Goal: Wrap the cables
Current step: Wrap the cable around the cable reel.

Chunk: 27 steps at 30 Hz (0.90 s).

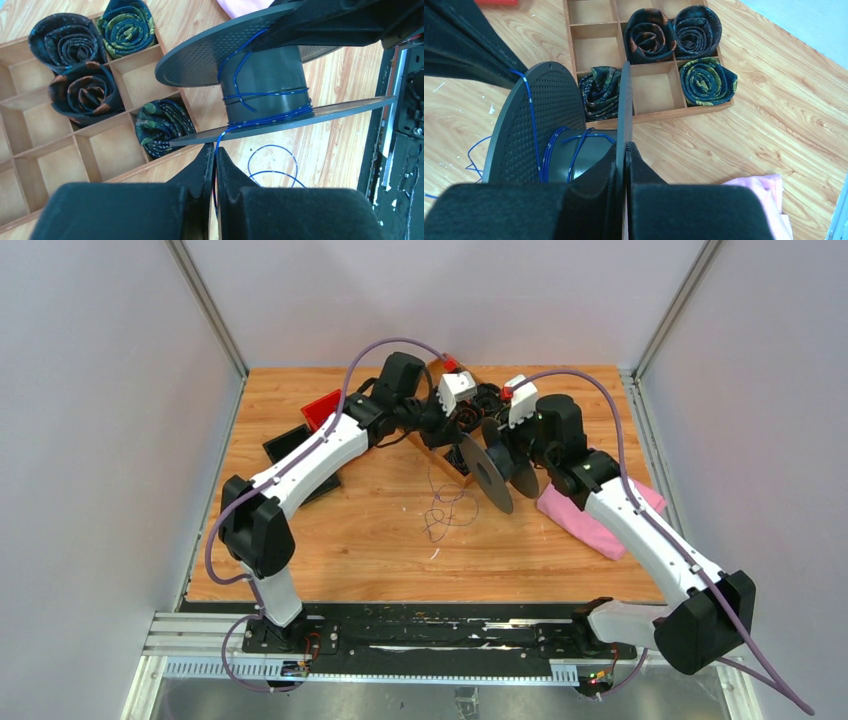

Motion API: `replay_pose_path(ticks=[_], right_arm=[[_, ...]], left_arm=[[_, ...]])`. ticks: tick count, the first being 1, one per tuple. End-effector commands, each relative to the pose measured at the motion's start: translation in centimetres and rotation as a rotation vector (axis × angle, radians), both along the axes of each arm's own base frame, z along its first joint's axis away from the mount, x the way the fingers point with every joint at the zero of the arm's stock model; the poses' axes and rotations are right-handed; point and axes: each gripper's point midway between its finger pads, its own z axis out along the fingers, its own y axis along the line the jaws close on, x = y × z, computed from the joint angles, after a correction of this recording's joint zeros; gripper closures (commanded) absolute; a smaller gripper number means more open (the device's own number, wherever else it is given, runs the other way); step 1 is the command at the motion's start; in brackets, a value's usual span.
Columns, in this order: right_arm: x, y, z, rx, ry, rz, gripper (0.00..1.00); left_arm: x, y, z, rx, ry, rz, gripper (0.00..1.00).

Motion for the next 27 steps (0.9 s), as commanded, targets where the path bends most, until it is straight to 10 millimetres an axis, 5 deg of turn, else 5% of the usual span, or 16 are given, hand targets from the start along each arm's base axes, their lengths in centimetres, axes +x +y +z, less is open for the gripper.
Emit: replay_pose_path(ticks=[1, 18, 27], right_arm=[[0.2, 0.0, 4.3, 0.064, -0.111, 0.019, 1.00], [0.1, -0.5, 7.1, 0.129, -0.120, 0.014, 0.99], [0.3, -0.9, 7.6, 0.123, -0.130, -0.005, 0.99]], left_arm=[[0.8, 1.5, 1.5, -0.021, -0.034, 0.049, 0.93], [0.9, 3.2, -2.4, -0.019, 0.045, 0.144, 0.74], [0.7, 2.6, -4.0, -0.067, 0.158, 0.165, 0.53]])
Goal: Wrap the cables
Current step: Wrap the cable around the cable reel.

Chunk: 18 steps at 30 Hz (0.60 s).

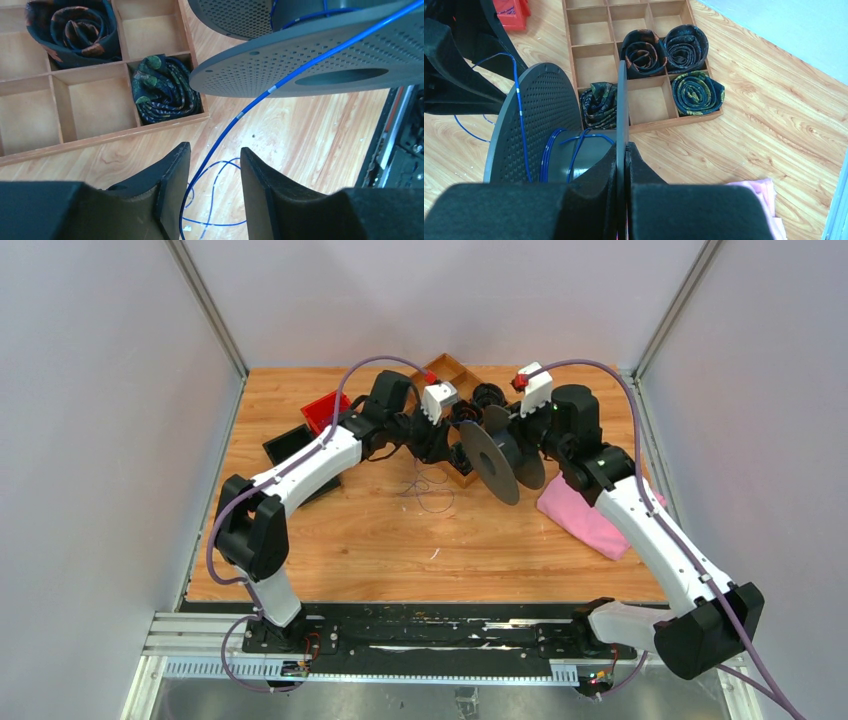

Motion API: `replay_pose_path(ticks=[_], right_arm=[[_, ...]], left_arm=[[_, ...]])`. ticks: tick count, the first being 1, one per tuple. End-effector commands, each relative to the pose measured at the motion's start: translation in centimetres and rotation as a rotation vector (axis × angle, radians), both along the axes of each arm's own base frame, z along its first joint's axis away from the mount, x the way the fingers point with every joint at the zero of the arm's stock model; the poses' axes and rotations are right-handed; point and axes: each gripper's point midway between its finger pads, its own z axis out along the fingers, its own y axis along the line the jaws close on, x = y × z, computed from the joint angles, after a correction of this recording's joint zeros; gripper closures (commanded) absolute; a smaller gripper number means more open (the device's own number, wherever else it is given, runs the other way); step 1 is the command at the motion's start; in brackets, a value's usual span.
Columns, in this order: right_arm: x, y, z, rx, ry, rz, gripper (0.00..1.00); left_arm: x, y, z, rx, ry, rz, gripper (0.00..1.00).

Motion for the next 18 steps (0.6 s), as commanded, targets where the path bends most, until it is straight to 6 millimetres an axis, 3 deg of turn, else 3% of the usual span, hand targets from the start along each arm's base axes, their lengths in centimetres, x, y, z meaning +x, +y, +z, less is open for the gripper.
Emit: replay_pose_path(ticks=[1, 10, 14, 18], right_arm=[[0.4, -0.6, 4.2, 0.053, -0.100, -0.024, 0.99], [0.4, -1.4, 5.5, 0.069, -0.120, -0.042, 0.99], [0.4, -1.4, 6.3, 0.083, -0.123, -0.041, 1.00], [0.4, -1.2, 6.8, 0.097, -0.121, -0.035, 0.99]], left_arm=[[0.1, -0.2, 1.0, -0.067, 0.013, 0.012, 0.52], [1.1, 2.5, -0.3, -0.089, 0.029, 0.087, 0.51], [0.7, 2.4, -1.8, -0.097, 0.073, 0.078, 0.51], [0.8, 2.0, -2.9, -0.106, 0.105, 0.081, 0.58]])
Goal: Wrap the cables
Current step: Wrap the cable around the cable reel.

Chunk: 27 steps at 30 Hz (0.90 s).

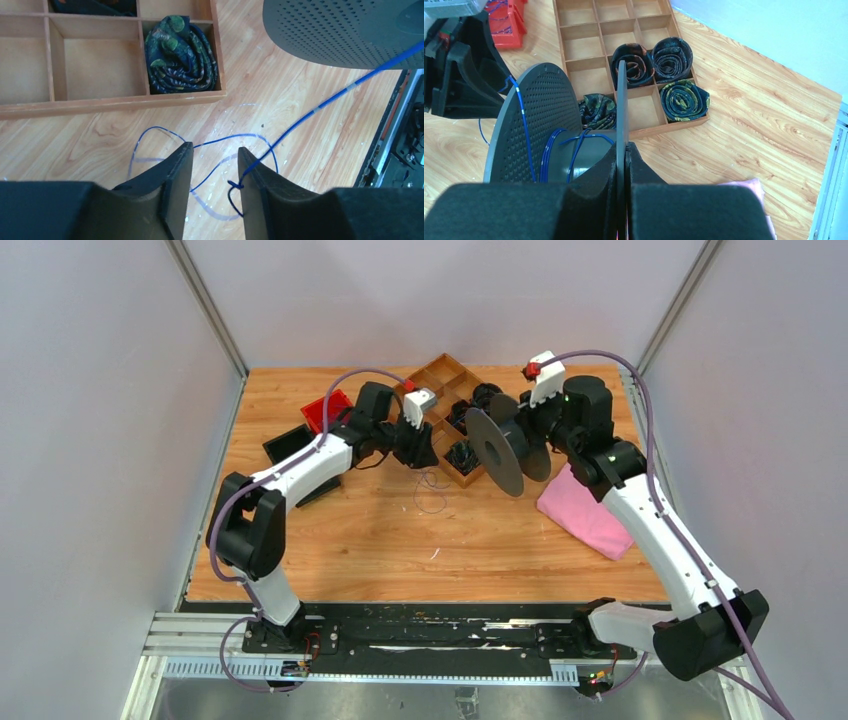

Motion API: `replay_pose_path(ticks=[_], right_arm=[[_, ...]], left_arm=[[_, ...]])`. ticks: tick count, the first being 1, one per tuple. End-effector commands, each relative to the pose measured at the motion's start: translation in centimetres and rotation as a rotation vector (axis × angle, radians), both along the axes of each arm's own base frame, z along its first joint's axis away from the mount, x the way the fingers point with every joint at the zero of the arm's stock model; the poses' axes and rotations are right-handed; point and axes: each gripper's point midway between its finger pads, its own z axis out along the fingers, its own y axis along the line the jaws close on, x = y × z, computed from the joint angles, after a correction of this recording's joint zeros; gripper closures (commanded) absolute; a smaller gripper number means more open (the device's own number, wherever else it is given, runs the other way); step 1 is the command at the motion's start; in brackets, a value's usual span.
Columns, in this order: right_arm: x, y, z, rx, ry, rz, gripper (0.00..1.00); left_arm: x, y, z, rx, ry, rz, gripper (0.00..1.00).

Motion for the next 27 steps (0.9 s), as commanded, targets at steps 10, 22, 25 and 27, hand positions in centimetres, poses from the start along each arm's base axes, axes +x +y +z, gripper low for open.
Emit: replay_pose_path(ticks=[10, 22, 25, 27], right_arm=[[-0.3, 0.9, 5.6, 0.127, -0.071, 0.042, 0.99], [-1.6, 1.0, 2.9, 0.053, -0.044, 0.124, 0.99], [-2.2, 1.5, 2.1, 0.040, -0.026, 0.172, 1.00], [-2.6, 1.7, 2.0, 0.041, -0.017, 0.196, 0.99]], left_arm=[[2.1, -1.2, -0.1, -0.052, -0.032, 0.033, 0.82], [5.4, 1.9, 4.0, -0.152, -0.069, 0.127, 1.00], [6.1, 2.6, 5.1, -0.175, -0.079, 0.149, 1.00], [6.5, 2.9, 5.4, -0.175, -0.078, 0.164, 1.00]])
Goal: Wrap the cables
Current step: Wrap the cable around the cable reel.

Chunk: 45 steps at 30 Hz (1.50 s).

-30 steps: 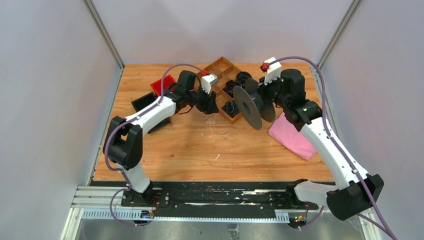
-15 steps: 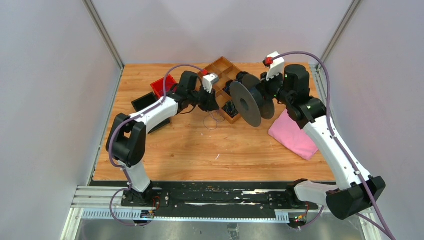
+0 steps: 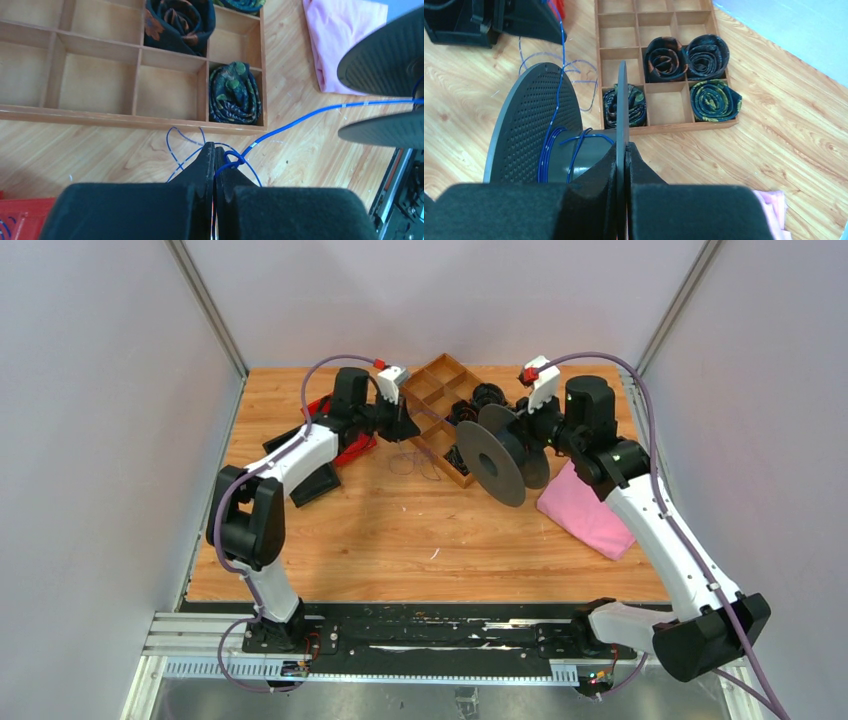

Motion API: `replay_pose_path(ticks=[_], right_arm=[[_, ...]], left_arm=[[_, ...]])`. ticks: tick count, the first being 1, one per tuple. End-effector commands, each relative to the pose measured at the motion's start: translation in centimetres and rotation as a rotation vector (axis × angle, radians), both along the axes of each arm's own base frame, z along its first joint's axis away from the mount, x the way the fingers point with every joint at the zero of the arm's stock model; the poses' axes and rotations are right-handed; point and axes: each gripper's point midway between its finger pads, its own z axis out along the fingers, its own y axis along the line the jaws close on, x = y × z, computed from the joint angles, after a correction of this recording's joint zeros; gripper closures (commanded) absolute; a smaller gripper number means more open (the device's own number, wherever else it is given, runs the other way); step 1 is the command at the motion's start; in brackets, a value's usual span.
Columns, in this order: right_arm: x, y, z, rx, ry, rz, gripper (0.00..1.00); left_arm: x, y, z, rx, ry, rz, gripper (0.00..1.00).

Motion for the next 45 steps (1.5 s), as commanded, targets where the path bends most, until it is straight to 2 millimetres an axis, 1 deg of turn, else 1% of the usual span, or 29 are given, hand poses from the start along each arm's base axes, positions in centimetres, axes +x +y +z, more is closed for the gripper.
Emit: replay_pose_path(ticks=[1, 4, 7, 10, 13, 15, 20, 24, 32, 34, 40, 45], right_arm=[[-1.1, 0.5, 1.8, 0.021, -0.060, 0.081, 0.99], [-1.4, 0.5, 2.6, 0.042, -0.062, 0.078, 1.00], [-1.1, 0.3, 4.0, 0.079, -0.061, 0.054, 1.00], [-0.9, 0.3, 5.5, 0.130, -0.047, 0.033, 0.99], [-0.6, 0.3, 7.4, 0.191, -0.038, 0.005, 0.99], [-0.2, 0.1, 8.2, 0.219, -0.033, -0.025, 0.99], [0.9, -0.7, 9.7, 0.255, -0.030, -0.122, 0.99], [1.8, -1.0, 10.2, 0.276, -0.018, -0.176, 0.99], [3.3, -1.0, 10.4, 0.335, 0.029, -0.241, 1.00], [3.7, -1.2, 10.3, 0.337, 0.034, -0.263, 0.99], [4.7, -2.5, 10.1, 0.321, 0.030, -0.351, 1.00], [5.2, -3.1, 9.8, 0.310, 0.031, -0.383, 1.00]], left_arm=[[1.3, 0.1, 3.8, -0.052, -0.065, 0.017, 1.00], [1.4, 0.3, 2.8, -0.026, -0.035, 0.022, 1.00], [1.0, 0.5, 1.3, -0.005, -0.006, 0.017, 1.00], [0.4, 0.8, -0.6, 0.012, 0.027, 0.020, 1.00], [-0.1, 0.7, -2.0, 0.014, 0.061, 0.009, 1.00], [-0.4, 0.6, -2.6, 0.017, 0.071, 0.000, 1.00], [-1.4, -0.2, -3.0, 0.036, 0.037, -0.034, 1.00], [-3.0, -1.5, -3.6, 0.067, 0.004, -0.083, 1.00], [-5.2, -3.6, -4.7, 0.104, -0.036, -0.155, 1.00], [-5.7, -4.0, -4.7, 0.102, -0.054, -0.168, 0.99], [-7.5, -5.4, -4.8, 0.105, -0.083, -0.222, 0.98], [-8.9, -6.6, -4.2, 0.077, -0.112, -0.269, 0.94]])
